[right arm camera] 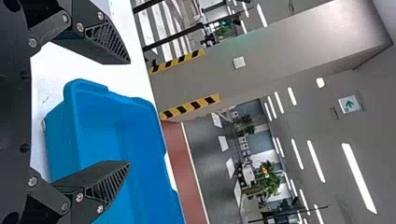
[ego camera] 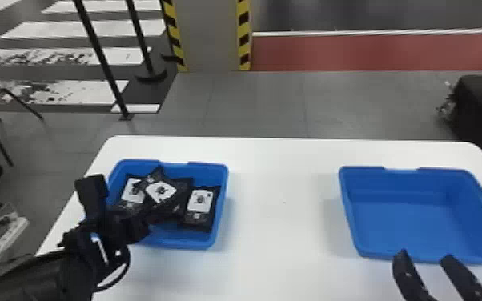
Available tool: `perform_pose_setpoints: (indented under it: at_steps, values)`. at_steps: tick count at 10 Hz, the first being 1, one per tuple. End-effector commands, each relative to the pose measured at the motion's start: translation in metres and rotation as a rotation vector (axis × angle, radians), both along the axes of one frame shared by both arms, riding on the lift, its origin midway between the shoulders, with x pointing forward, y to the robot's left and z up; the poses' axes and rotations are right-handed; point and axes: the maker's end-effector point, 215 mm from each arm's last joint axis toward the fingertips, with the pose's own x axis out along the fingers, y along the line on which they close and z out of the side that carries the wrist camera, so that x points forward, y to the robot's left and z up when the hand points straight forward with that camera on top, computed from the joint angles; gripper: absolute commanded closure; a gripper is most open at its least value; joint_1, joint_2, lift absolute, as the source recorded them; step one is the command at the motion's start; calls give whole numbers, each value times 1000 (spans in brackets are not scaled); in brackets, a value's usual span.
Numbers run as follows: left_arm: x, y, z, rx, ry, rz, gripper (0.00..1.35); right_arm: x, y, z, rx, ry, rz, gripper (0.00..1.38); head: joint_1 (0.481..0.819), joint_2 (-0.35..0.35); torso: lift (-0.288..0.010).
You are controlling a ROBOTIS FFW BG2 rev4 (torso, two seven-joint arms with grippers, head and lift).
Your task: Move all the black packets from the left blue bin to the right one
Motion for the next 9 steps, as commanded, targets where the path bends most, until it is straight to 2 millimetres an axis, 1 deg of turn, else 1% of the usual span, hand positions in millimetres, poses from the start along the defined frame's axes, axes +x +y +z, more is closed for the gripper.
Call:
perform_pose_setpoints:
  at_steps: [1,2,4,6,7,8,9]
  values:
    - [-13,5,20,63,-36,-16,1210,1,1,0,2,0,0,280,695,101,-110]
    - [-17,6,27,82,-48,-25,1210,1,0,0,5,0,-1,280,695,108,-110]
    - [-23,11,23,84,-42,-23,1188,1,3,-1,14,1,2,279,695,112,-110]
    - [-18,43,31,126,-63,55,493,0,3,-2,17,3,3,279,695,129,-110]
    - [-14,51,36,160,-71,60,337,0,3,-2,19,2,5,279,695,141,-110]
    - [-10,51,35,166,-68,55,150,1,3,-2,21,2,5,279,695,163,-110]
    - [-1,49,28,142,-68,53,-2,0,3,-4,24,6,5,279,695,173,-110]
